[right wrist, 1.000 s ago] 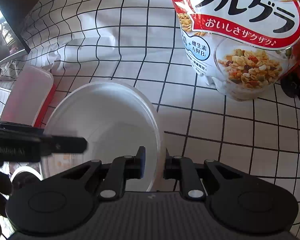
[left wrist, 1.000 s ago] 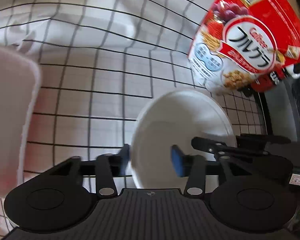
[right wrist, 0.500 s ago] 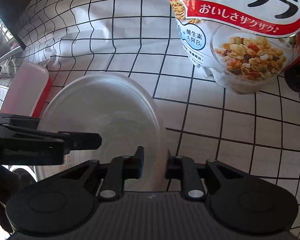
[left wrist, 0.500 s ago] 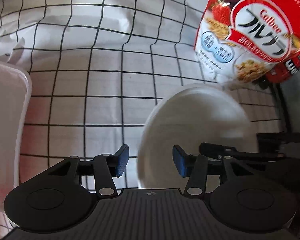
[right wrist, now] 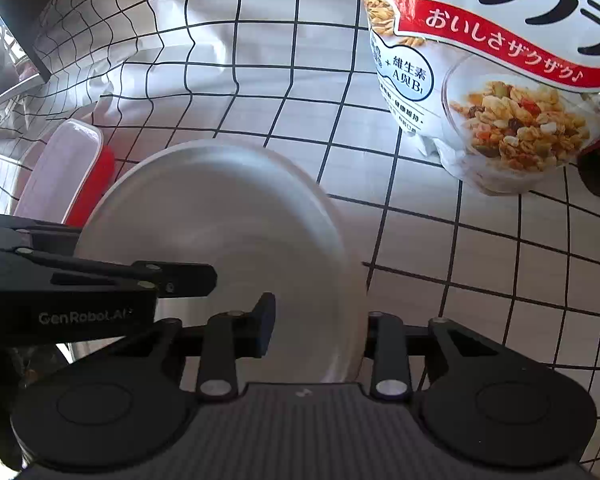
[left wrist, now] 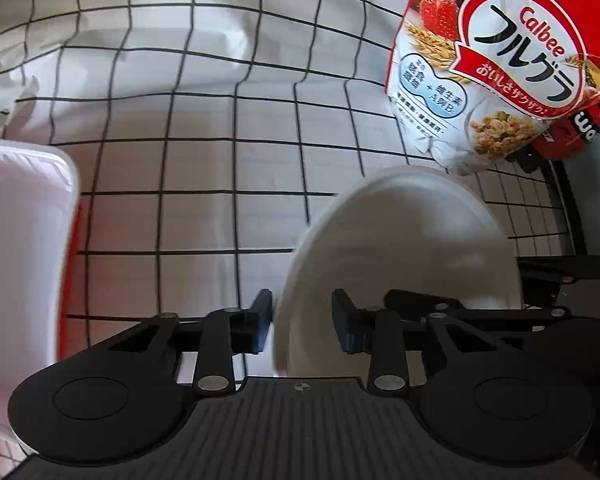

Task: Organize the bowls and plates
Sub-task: 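Grip the white plastic bowl rim with both tools and lift it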

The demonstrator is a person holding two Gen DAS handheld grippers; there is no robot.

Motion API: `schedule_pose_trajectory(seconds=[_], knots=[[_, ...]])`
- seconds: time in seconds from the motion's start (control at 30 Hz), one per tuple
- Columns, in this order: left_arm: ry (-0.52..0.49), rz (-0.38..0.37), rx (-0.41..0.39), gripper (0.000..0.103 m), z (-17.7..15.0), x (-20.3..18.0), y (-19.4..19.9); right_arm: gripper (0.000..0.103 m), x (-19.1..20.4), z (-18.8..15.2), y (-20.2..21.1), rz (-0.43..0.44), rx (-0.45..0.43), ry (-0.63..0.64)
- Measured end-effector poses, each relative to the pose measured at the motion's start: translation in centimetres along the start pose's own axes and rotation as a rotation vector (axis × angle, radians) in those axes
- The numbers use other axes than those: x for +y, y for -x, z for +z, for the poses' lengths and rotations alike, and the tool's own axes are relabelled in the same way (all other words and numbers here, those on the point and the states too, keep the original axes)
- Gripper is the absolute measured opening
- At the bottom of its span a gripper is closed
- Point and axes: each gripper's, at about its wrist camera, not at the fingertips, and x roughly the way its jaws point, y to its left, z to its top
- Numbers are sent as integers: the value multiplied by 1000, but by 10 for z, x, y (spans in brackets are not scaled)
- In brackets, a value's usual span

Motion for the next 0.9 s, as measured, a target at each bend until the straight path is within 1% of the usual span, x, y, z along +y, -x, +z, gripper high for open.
schedule_pose_trajectory(seconds=[0.03, 0.07, 0.13, 0.33, 0.47, 0.57, 0.8, 0.9], knots=[[-1, 13, 0, 23, 0, 0, 2, 27, 0, 0, 0, -6, -5, 6], [-1, 18, 1, 18, 0, 1, 4, 25, 0, 0, 1, -13, -12, 12], [-1, 19, 3, 18, -1, 3, 8, 22, 2, -1, 5, -20, -28, 30], [-16, 30, -30, 18, -4, -1, 23, 22, 7, -2, 18, -28, -63, 59], [-24, 37, -63, 18, -7, -3, 37, 21, 9, -2, 27, -20, -84, 53], [-34, 49, -88, 18, -8, -4, 47, 18, 11, -3, 35, -8, -98, 39], [-40, 34, -158, 18, -7, -5, 80, 17, 24, -2, 68, -13, -188, 15], [-43, 7, -176, 19, -7, -6, 94, 17, 29, -4, 85, -22, -223, 10]])
